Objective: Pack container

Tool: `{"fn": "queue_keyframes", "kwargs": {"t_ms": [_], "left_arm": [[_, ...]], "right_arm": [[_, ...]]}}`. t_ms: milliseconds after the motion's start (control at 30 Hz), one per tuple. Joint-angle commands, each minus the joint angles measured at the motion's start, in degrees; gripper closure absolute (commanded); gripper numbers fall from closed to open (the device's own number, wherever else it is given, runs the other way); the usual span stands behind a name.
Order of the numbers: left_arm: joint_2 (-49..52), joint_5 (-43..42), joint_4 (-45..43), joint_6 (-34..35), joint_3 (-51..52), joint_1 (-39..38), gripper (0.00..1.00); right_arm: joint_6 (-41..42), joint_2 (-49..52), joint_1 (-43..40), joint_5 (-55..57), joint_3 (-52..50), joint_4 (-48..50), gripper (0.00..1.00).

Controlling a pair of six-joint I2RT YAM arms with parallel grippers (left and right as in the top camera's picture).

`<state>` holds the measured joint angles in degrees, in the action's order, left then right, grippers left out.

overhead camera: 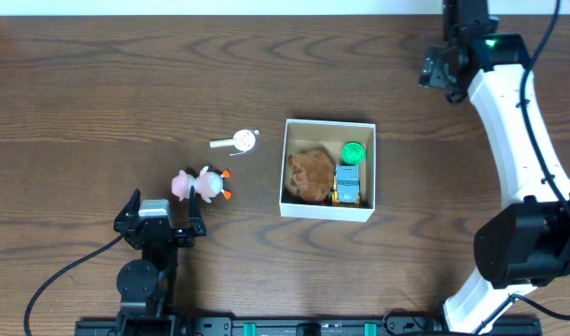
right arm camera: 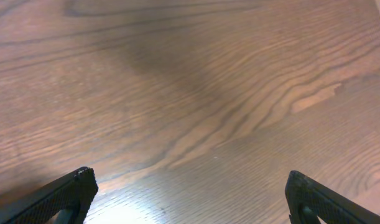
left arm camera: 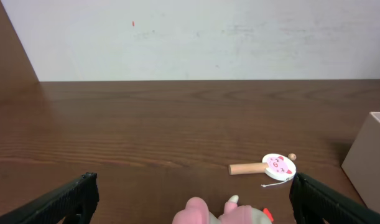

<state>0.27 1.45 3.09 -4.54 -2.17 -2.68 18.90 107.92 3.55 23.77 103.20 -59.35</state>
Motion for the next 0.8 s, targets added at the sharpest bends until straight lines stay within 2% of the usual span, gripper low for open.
{"fn": "queue_keyframes", "kwargs": {"t_ms": [0, 767], "left_arm": [[0.0, -0.2, 0.9, -0.4, 1.9, 0.3, 0.02], [0.0, -0.2, 0.9, -0.4, 1.9, 0.3, 0.02]], "right_arm": [[-0.5, -0.8, -1.1, 0.8, 1.0, -0.1, 0.01], [-0.5, -0.8, -1.4, 0.8, 0.9, -0.1, 0.01]]}}
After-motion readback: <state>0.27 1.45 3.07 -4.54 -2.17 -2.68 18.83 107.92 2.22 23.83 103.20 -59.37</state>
